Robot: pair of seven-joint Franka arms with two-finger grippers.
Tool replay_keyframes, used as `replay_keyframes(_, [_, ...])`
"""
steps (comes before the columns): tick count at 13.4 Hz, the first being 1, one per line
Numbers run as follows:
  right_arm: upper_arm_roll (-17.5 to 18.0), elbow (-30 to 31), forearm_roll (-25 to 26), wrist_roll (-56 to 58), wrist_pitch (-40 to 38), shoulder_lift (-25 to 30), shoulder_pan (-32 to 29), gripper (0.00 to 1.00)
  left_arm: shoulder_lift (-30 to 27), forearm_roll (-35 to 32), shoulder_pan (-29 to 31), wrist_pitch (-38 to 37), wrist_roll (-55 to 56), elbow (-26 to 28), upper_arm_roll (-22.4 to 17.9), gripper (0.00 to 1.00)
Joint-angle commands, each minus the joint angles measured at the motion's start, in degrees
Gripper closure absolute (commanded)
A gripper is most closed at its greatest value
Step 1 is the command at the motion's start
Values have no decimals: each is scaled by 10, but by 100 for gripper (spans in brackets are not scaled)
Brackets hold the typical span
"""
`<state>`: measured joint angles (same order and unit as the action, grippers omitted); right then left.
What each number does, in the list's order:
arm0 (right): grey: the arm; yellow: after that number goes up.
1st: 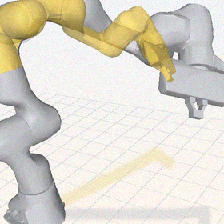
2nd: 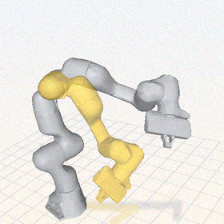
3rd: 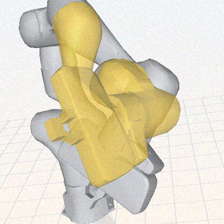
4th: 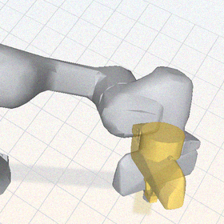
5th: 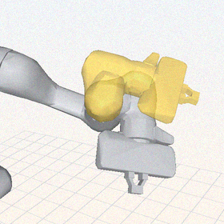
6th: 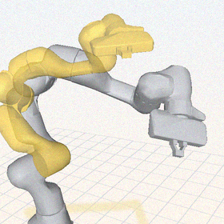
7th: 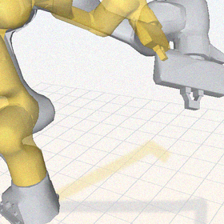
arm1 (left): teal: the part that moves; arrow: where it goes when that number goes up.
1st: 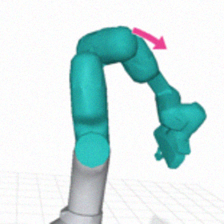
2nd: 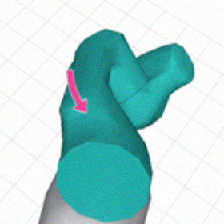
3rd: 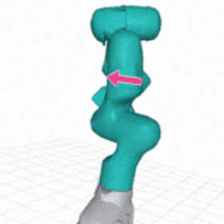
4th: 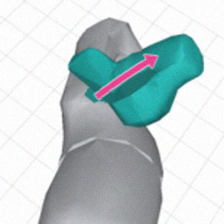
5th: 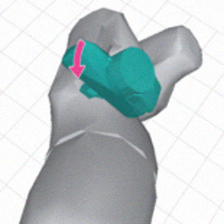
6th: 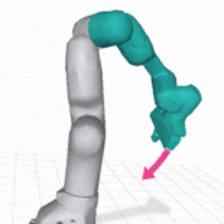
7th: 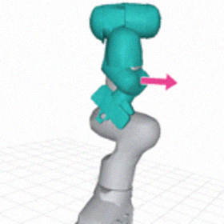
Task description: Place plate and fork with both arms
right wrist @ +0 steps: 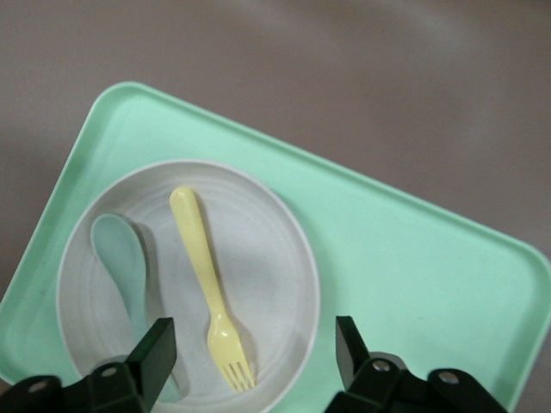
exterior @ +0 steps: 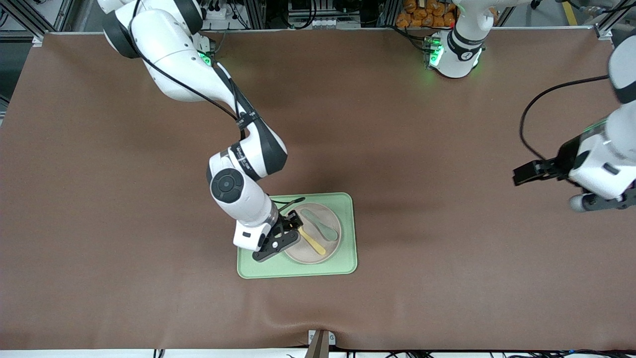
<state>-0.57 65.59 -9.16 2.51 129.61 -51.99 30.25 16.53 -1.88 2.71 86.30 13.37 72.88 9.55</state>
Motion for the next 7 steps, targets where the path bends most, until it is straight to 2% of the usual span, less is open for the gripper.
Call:
replay_keyframes(1, [-6, -2, 5, 3, 0, -11, 18, 24, -47, -10, 16, -33, -12, 26, 7, 0])
replay_keyframes(5, [-6, 37, 5, 4, 98, -30, 30, 25, -89, -8, 15, -63, -23, 41, 10, 0])
replay_keyframes(7, [-7, 37, 7, 4, 99, -38, 36, 34, -96, -8, 15, -81, -64, 41, 10, 0])
